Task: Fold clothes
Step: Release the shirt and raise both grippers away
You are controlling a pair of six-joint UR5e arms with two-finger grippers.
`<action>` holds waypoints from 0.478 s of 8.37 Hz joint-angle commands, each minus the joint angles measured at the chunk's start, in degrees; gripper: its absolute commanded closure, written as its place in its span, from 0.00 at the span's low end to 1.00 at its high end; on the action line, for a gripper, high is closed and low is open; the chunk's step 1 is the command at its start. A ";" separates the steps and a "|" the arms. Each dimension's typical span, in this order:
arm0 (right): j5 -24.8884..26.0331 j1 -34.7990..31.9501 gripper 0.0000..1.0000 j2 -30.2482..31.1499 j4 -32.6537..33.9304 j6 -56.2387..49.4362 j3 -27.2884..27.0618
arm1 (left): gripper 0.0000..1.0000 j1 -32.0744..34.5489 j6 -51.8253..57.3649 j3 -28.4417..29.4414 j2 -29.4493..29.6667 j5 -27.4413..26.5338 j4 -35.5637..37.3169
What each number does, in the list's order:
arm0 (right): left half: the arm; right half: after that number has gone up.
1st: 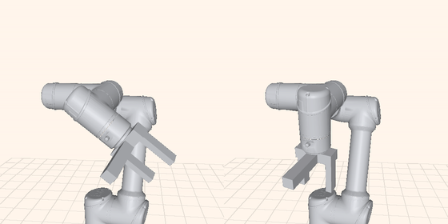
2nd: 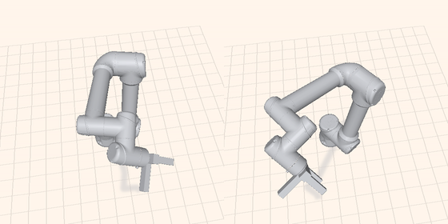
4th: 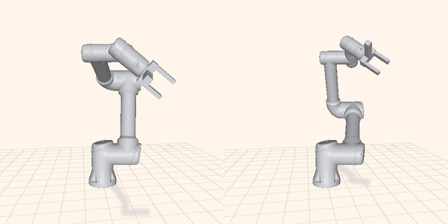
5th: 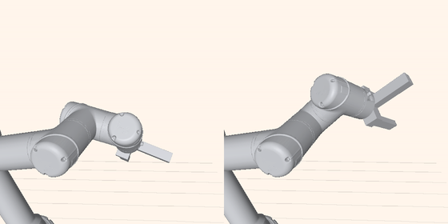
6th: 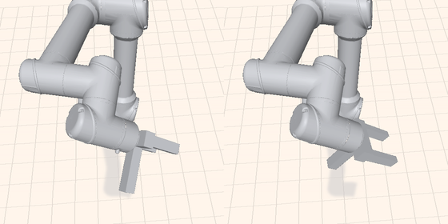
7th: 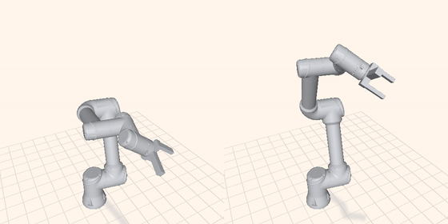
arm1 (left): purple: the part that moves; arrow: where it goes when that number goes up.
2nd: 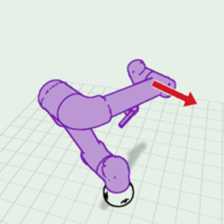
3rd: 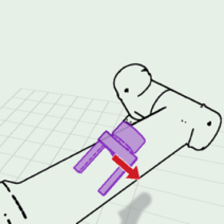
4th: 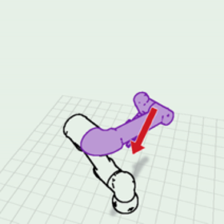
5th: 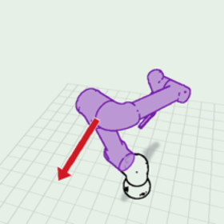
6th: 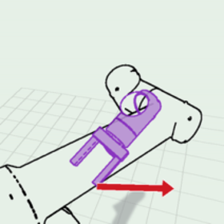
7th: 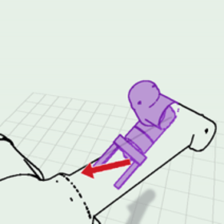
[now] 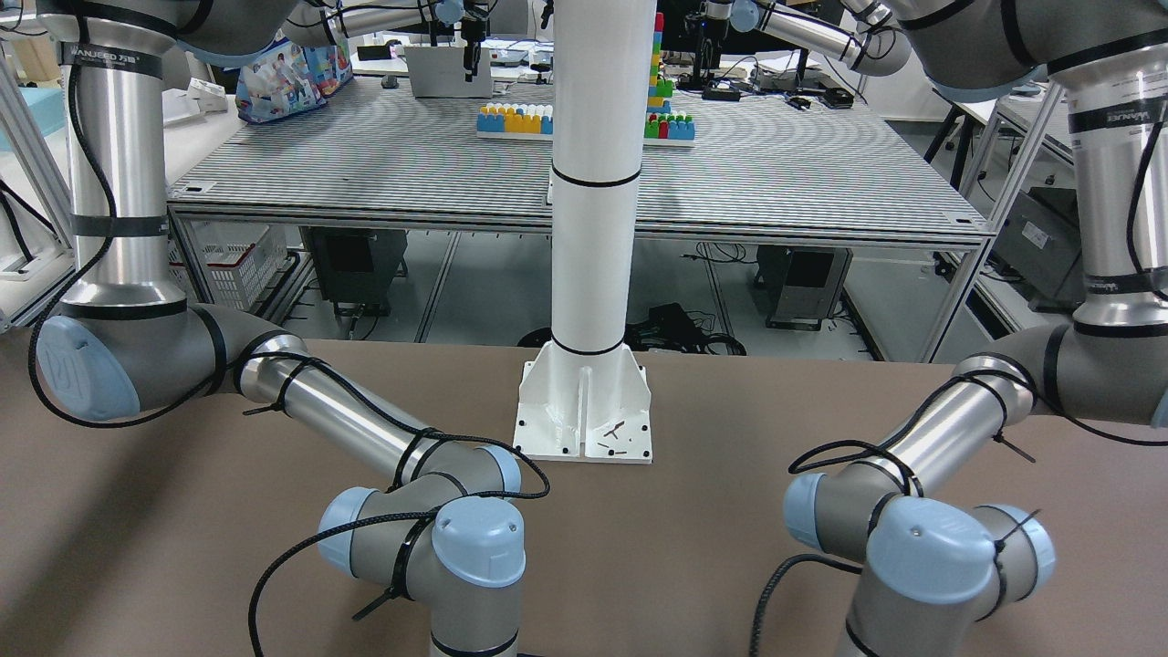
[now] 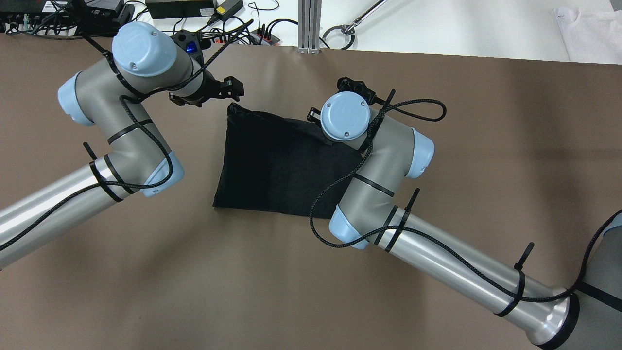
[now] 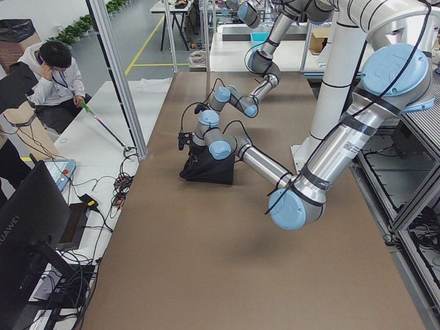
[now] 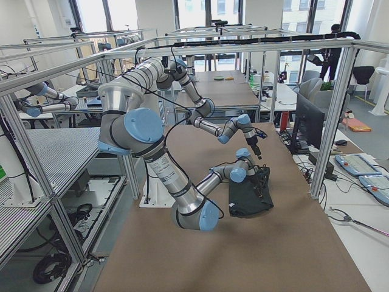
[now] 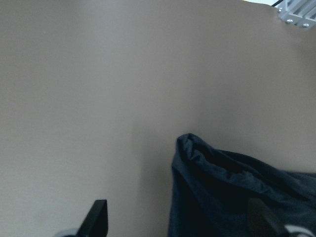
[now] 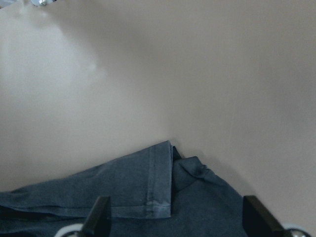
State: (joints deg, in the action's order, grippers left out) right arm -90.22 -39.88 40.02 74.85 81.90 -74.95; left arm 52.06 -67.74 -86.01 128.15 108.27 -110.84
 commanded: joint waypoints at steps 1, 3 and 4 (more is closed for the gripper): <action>-4.43 -4.74 0.06 5.83 4.48 -19.27 -4.47 | 0.00 6.62 15.89 -9.49 -14.97 2.38 0.19; -4.53 -10.53 0.06 18.45 13.18 -39.79 -18.49 | 0.00 14.35 28.83 -12.16 -24.05 4.13 0.19; -4.53 -15.18 0.06 26.00 16.78 -51.46 -25.79 | 0.00 19.69 38.81 -11.99 -27.40 5.10 0.27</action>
State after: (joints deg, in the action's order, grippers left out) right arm -94.52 -47.84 53.21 84.41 50.74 -87.69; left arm 63.21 -44.47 -96.80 108.19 111.62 -110.64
